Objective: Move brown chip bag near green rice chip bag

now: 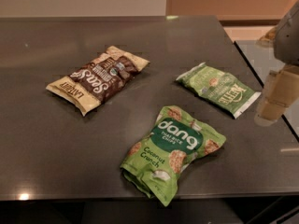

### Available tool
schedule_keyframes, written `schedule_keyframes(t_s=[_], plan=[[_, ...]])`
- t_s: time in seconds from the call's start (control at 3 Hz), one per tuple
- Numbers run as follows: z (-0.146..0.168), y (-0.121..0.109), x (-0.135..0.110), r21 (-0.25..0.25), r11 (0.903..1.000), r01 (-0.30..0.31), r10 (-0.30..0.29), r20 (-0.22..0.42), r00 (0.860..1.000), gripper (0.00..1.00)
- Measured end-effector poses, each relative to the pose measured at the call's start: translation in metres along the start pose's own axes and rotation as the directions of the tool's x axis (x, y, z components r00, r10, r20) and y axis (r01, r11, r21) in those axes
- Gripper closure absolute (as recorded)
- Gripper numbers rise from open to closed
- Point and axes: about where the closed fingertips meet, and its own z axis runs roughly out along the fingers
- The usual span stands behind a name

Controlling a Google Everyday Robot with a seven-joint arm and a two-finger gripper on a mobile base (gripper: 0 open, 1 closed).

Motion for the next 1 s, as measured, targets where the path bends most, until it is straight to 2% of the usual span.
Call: schedule_keyframes(t_s=[0.33,0.67,1.0], plan=[[0.008,-0.042,-0.025,0.084,0.9960,0.028,-0.031,0.037,0.999,0.00],[0.014,-0.082,-0.050,0.152,0.9870,0.052,-0.063,0.073,0.995,0.00],[0.017,-0.112,-0.074,0.193,0.9786,0.070,-0.095,0.122,0.988,0.00]])
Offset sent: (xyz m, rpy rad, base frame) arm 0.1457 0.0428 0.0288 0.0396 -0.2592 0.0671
